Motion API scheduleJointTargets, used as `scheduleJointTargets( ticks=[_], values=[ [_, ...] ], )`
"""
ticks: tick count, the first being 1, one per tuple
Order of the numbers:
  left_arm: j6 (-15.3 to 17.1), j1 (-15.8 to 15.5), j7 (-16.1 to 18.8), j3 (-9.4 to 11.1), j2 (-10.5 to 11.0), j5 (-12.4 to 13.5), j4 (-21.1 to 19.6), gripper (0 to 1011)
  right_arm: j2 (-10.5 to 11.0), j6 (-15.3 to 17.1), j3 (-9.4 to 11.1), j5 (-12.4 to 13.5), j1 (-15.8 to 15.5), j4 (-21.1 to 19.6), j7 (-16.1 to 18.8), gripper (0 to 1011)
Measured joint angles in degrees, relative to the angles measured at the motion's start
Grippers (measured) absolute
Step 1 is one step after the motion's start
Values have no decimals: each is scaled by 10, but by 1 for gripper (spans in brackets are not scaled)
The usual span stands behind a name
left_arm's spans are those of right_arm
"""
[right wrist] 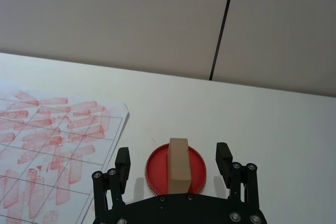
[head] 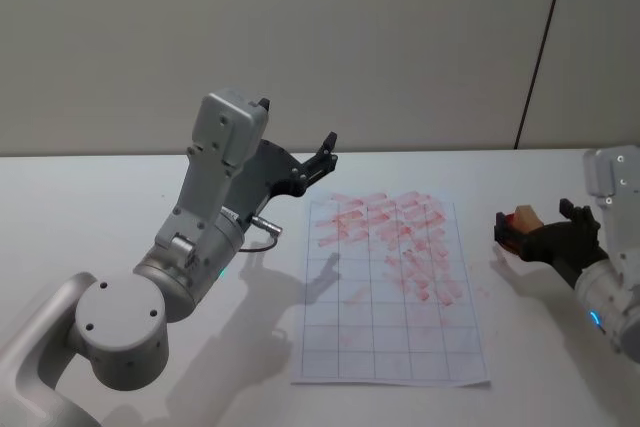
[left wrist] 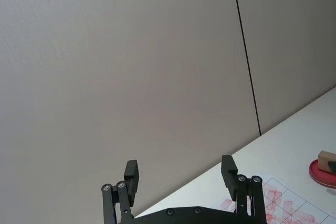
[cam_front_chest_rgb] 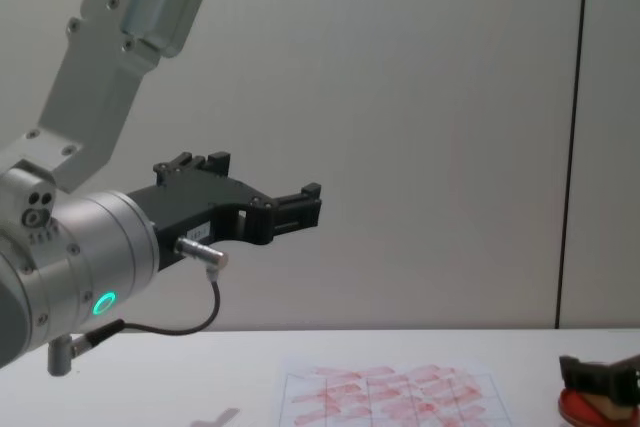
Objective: Use the one hand to pick up the stamp and affix it onto the A4 paper.
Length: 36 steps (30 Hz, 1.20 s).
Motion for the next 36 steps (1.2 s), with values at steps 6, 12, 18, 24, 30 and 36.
scheduleJointTargets(
  ticks=[6,12,18,24,30,36],
  values=[
    [0,0,0,0,0,0,0,1001,-4,2,0,-1,9,24,2,965],
    [0,0,0,0,0,0,0,1001,-9,2,1,-3,18,44,4,813],
    [0,0,0,0,0,0,0,1001,-11,-3,1,-6,24,58,5,676],
    [0,0,0,0,0,0,0,1001,-14,-12,1,-10,30,69,7,464],
    [0,0,0,0,0,0,0,1001,-16,-18,1,-14,34,76,8,250],
    [0,0,0,0,0,0,0,1001,-18,-18,1,-15,37,82,8,225]
  ],
)
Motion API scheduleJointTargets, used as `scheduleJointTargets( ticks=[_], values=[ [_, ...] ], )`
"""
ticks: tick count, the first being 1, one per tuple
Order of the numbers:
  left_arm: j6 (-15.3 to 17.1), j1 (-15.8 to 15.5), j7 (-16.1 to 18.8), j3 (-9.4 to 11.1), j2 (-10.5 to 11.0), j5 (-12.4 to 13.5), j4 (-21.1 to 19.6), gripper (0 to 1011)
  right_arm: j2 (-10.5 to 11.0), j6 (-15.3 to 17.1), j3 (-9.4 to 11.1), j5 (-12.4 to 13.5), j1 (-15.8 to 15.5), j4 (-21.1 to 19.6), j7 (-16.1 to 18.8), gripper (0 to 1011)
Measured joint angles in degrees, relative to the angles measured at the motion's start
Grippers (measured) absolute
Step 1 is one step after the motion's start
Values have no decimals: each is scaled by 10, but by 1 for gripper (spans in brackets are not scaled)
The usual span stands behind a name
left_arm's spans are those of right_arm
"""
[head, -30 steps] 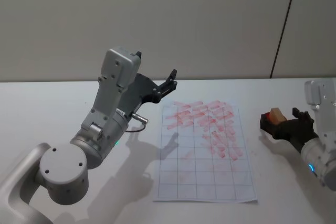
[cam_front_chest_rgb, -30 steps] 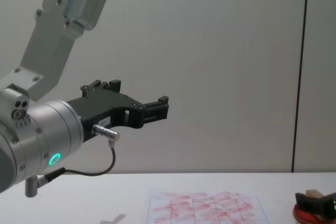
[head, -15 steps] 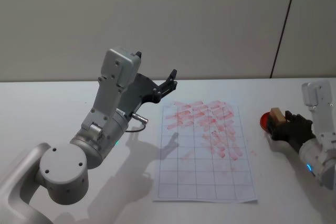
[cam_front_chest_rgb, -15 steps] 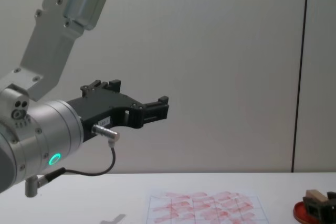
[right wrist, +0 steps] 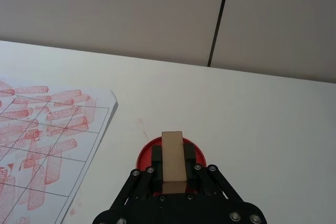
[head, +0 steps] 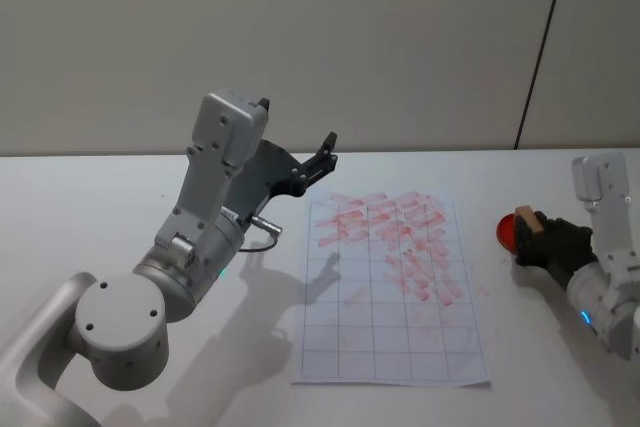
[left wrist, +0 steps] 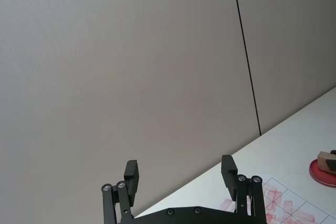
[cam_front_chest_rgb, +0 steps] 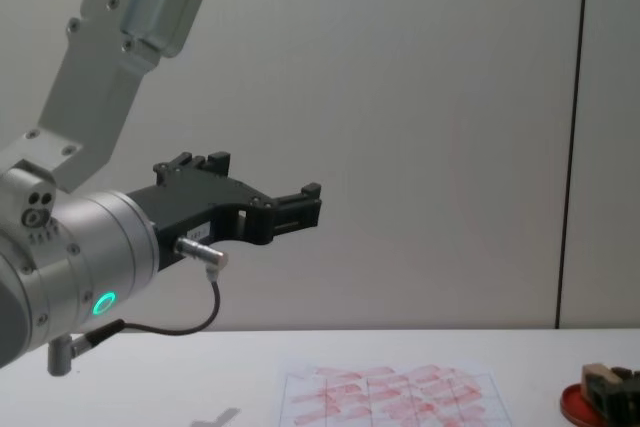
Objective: Use the one hand to pick up the stamp and affix it onto the A4 paper.
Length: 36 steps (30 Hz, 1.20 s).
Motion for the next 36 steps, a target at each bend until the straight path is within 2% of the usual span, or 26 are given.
scheduleJointTargets(
  ticks=[15,24,32,36],
  values=[
    [0,0,0,0,0,0,0,1001,-6,19,4,21,6,20,-8,225],
    [0,0,0,0,0,0,0,1002,-8,19,6,30,6,21,-9,225],
    [0,0,0,0,0,0,0,1001,-8,14,5,32,-2,-7,-7,225],
    [0,0,0,0,0,0,0,1001,-7,8,5,32,-6,-47,-1,225]
  ],
)
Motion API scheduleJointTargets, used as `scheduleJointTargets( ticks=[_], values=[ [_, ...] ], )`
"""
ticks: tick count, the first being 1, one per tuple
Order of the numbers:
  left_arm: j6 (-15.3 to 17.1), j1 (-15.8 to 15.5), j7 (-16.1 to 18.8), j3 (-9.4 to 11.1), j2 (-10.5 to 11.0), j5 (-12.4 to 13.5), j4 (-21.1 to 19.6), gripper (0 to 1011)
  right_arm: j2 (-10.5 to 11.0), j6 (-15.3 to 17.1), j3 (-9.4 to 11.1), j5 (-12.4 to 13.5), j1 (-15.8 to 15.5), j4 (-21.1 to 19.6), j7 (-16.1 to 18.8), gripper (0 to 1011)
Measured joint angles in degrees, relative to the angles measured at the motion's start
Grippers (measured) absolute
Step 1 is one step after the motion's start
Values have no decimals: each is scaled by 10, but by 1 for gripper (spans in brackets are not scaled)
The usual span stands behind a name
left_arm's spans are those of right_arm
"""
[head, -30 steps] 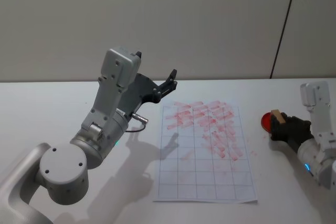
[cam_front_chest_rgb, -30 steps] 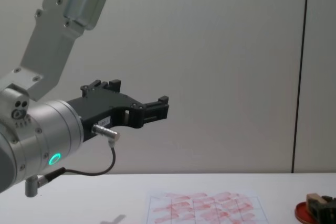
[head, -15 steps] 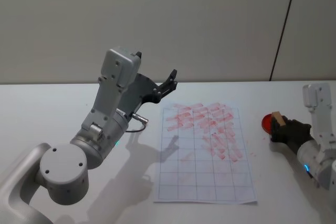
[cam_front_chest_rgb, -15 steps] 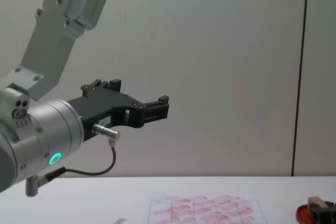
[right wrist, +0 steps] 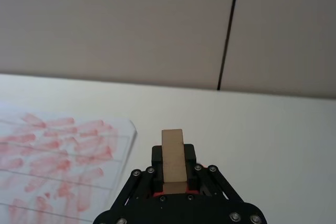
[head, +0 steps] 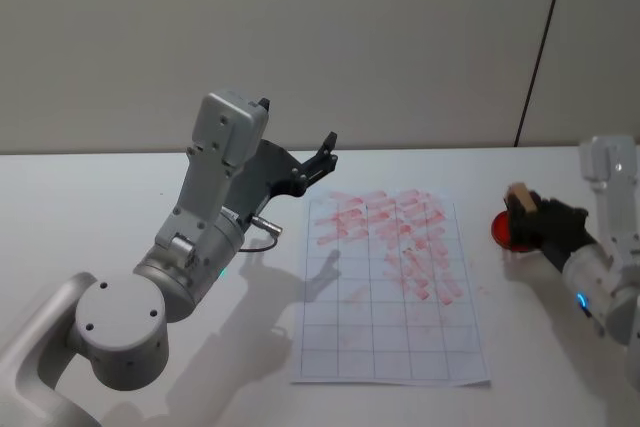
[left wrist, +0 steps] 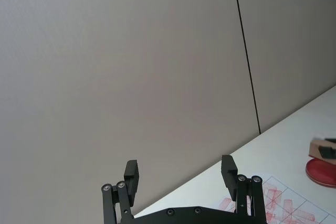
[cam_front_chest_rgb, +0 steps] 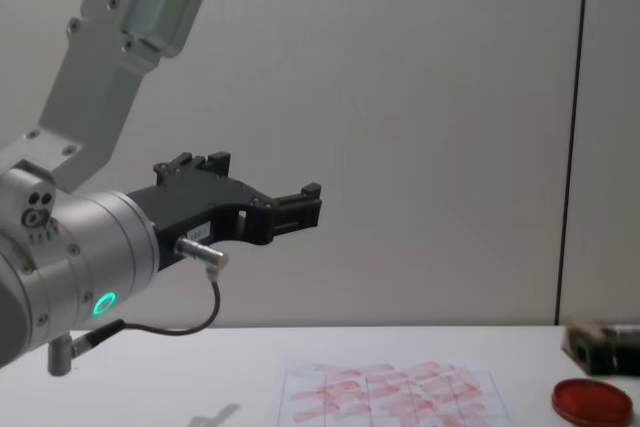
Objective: Use the one hand to pick up the stamp and affix it onto the A4 paper.
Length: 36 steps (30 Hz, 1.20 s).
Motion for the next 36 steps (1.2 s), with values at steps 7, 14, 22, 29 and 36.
scheduleJointTargets(
  ticks=[7,14,22,29,36],
  values=[
    [0,0,0,0,0,0,0,1001,-1,1,-4,-1,-5,-57,13,225],
    [0,0,0,0,0,0,0,1001,-9,24,-18,-5,-10,-114,38,225],
    [0,0,0,0,0,0,0,1001,-22,67,-39,-16,-13,-143,60,224],
    [0,0,0,0,0,0,0,1001,-35,108,-60,-32,-14,-147,85,225],
    [0,0,0,0,0,0,0,1002,-46,138,-80,-59,-13,-133,110,225]
  ],
)
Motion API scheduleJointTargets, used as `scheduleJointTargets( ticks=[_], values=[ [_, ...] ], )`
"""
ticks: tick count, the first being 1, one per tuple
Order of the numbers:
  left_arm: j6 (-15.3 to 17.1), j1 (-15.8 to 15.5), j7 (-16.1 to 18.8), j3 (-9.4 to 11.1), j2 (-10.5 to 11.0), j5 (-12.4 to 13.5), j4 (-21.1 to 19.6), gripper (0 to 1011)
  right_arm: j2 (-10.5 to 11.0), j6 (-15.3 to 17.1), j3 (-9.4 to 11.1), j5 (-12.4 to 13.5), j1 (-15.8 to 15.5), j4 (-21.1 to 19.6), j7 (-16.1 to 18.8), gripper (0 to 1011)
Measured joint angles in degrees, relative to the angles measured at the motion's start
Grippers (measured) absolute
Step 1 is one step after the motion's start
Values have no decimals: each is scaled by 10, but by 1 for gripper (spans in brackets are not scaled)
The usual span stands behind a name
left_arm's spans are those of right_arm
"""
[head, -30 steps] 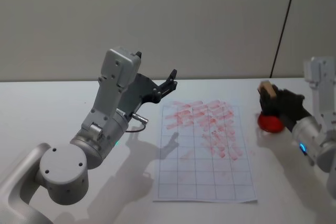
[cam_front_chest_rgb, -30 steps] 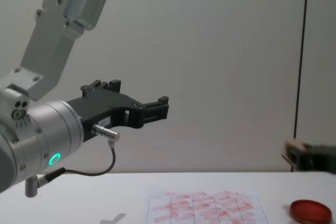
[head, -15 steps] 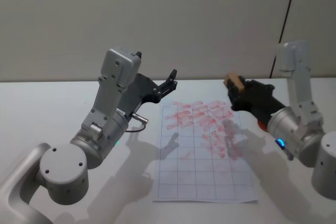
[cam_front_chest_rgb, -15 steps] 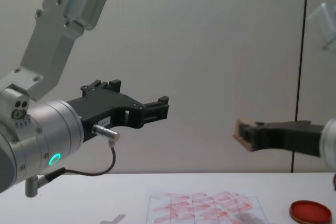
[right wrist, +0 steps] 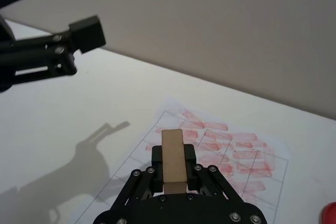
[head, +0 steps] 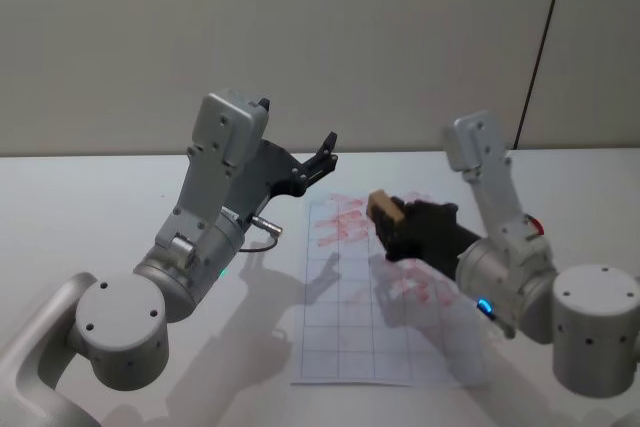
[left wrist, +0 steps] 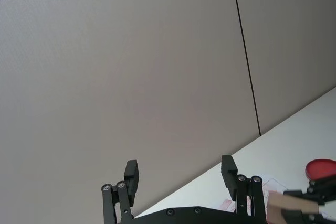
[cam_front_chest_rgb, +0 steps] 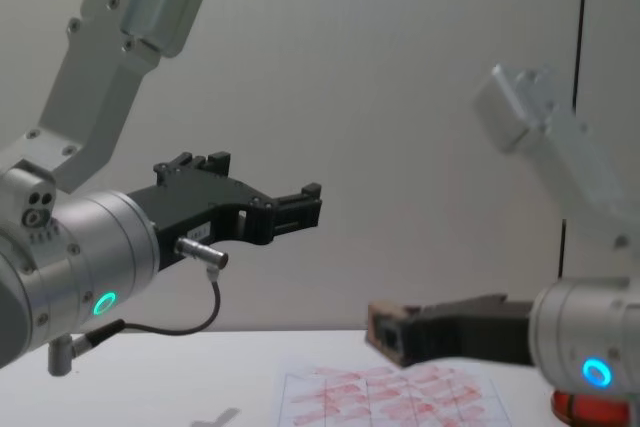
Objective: Use the one hand to pick up the stamp and affix it onto the A4 paper.
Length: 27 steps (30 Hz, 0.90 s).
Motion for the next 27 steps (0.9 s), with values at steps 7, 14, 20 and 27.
scheduleJointTargets(
  ticks=[7,14,20,27],
  values=[
    [0,0,0,0,0,0,0,1001,-5,15,-12,-25,2,18,12,225],
    [0,0,0,0,0,0,0,1001,-6,19,-19,-49,3,37,17,225],
    [0,0,0,0,0,0,0,1001,-6,9,-22,-64,5,55,19,225],
    [0,0,0,0,0,0,0,1002,-5,-15,-22,-72,6,75,20,225]
  ],
)
